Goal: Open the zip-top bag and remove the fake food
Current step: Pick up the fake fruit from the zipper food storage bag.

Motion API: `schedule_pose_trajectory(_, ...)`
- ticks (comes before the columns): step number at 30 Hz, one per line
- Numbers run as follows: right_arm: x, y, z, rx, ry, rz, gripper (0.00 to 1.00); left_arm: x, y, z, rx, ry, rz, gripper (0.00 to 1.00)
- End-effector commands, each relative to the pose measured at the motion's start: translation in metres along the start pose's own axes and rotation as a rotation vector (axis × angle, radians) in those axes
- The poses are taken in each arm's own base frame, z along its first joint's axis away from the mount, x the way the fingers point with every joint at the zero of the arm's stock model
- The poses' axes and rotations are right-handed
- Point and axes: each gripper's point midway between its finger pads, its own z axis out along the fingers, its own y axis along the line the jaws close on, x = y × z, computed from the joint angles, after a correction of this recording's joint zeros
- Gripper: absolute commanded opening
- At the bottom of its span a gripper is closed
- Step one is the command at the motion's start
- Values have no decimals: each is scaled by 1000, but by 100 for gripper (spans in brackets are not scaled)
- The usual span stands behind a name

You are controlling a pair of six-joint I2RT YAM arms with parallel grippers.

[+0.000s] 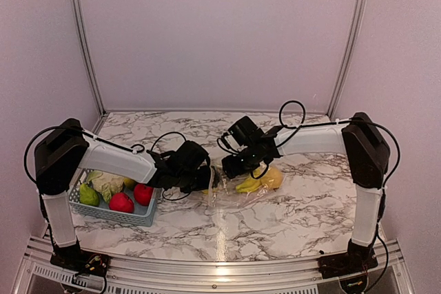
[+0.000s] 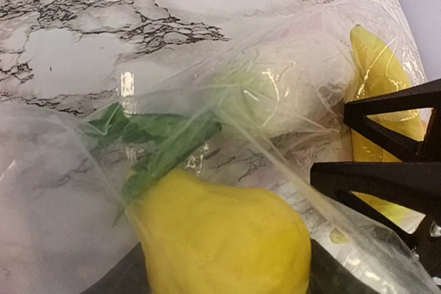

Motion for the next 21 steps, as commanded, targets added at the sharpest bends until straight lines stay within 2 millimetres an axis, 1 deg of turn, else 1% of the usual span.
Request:
schedule_pose_trajectory(1,7,-13,-8,41,15,38,59,4,11,-2,-59,15,35,69)
schedule_pose_trajectory(5,5,-16,-10,48,8,44,59,-3,5,-10,-43,-3,45,62)
schedule_pose_trajectory(12,-2,-19,-13,53,-24,62,61,-17,-9,-39,12,-36,47,60)
schedule_pose_trajectory(16,-2,-23,-12,61,-28,74,61,-17,-10,-55,25,-25,49,60)
schedule_pose_trajectory(21,-5,-31,-12,70,-43,95,61,-9,-8,-69,54,8,45,60)
